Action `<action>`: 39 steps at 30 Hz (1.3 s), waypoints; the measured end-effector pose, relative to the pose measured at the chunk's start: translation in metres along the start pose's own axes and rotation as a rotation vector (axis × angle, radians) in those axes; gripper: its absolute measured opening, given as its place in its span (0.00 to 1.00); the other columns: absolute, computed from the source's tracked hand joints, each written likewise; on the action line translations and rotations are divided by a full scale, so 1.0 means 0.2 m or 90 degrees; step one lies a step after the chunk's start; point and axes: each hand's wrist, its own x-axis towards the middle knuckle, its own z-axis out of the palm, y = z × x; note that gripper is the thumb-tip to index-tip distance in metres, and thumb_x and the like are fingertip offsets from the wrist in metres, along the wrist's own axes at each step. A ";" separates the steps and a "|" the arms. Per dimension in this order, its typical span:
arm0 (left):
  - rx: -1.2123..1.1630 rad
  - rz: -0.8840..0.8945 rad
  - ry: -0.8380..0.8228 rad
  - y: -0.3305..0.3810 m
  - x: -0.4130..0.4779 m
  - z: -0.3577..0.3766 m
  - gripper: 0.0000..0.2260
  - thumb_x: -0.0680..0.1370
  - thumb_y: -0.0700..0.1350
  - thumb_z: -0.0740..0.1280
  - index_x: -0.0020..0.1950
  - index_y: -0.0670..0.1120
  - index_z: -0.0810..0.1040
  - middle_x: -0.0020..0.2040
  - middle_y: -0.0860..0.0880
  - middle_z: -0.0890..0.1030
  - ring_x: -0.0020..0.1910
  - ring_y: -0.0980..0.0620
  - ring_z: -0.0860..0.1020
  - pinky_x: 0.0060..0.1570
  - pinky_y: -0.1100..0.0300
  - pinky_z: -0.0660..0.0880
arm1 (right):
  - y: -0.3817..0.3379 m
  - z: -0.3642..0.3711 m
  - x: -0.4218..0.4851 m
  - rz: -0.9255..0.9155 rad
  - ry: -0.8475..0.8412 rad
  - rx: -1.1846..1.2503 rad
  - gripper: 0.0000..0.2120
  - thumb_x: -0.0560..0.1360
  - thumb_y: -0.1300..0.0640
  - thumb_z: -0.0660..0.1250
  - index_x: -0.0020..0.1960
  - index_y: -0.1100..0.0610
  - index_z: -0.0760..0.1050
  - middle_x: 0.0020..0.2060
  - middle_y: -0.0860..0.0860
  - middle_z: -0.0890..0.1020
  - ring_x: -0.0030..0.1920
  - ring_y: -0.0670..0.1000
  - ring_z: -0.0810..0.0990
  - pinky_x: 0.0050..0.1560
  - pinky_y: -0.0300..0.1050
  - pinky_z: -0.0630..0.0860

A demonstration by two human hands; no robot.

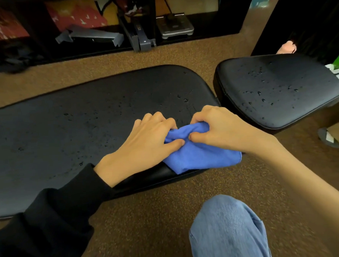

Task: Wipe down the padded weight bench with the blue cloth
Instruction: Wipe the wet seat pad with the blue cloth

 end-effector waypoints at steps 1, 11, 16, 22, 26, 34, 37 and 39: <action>-0.031 0.006 0.003 0.01 0.00 0.00 0.09 0.77 0.57 0.61 0.45 0.52 0.69 0.40 0.54 0.69 0.43 0.50 0.69 0.42 0.56 0.62 | 0.00 0.00 -0.01 0.007 0.006 0.010 0.07 0.70 0.47 0.64 0.43 0.50 0.76 0.38 0.47 0.74 0.41 0.50 0.75 0.42 0.54 0.75; -0.675 -0.179 0.136 0.29 0.32 -0.16 0.20 0.75 0.55 0.69 0.63 0.54 0.67 0.54 0.57 0.75 0.51 0.61 0.76 0.43 0.67 0.76 | 0.16 -0.29 -0.05 0.143 0.195 0.612 0.04 0.70 0.58 0.70 0.41 0.55 0.76 0.39 0.52 0.80 0.42 0.49 0.78 0.44 0.45 0.72; -0.965 -0.241 -0.033 0.47 0.51 -0.20 0.17 0.76 0.54 0.68 0.61 0.48 0.74 0.57 0.49 0.81 0.52 0.50 0.82 0.47 0.51 0.80 | 0.28 -0.47 -0.04 0.161 0.288 0.794 0.05 0.72 0.59 0.68 0.47 0.57 0.74 0.44 0.54 0.80 0.47 0.53 0.79 0.48 0.49 0.73; -1.040 -0.150 -0.032 0.73 0.78 -0.17 0.16 0.79 0.37 0.64 0.66 0.45 0.72 0.56 0.47 0.81 0.54 0.49 0.80 0.48 0.54 0.80 | 0.49 -0.61 -0.06 0.198 0.410 0.523 0.31 0.75 0.48 0.67 0.71 0.44 0.54 0.61 0.51 0.68 0.58 0.47 0.70 0.46 0.32 0.68; -1.023 -0.033 -0.145 0.94 0.90 -0.15 0.13 0.79 0.31 0.61 0.59 0.45 0.73 0.58 0.43 0.79 0.57 0.45 0.79 0.55 0.50 0.78 | 0.63 -0.65 -0.10 0.130 0.437 0.426 0.19 0.73 0.46 0.69 0.62 0.43 0.72 0.59 0.49 0.75 0.53 0.37 0.75 0.44 0.29 0.73; -0.416 -0.033 0.016 0.79 1.13 0.00 0.24 0.81 0.48 0.61 0.76 0.46 0.61 0.74 0.48 0.66 0.71 0.50 0.66 0.63 0.61 0.64 | 1.15 -0.74 -0.18 0.287 0.610 0.255 0.21 0.77 0.52 0.63 0.69 0.50 0.68 0.66 0.49 0.73 0.66 0.52 0.71 0.64 0.45 0.66; -0.206 -0.074 0.037 0.63 1.22 0.10 0.26 0.83 0.49 0.56 0.78 0.43 0.52 0.78 0.45 0.54 0.77 0.46 0.52 0.74 0.47 0.52 | 1.31 -0.61 -0.22 0.326 0.477 0.083 0.23 0.80 0.54 0.59 0.74 0.50 0.60 0.70 0.56 0.69 0.66 0.60 0.70 0.62 0.52 0.65; -0.151 -0.109 0.026 0.55 1.26 0.16 0.27 0.83 0.50 0.54 0.78 0.43 0.48 0.79 0.45 0.48 0.78 0.45 0.45 0.73 0.43 0.47 | 1.39 -0.49 -0.23 0.359 0.415 -0.005 0.22 0.80 0.56 0.59 0.73 0.53 0.63 0.65 0.62 0.70 0.62 0.66 0.71 0.60 0.59 0.68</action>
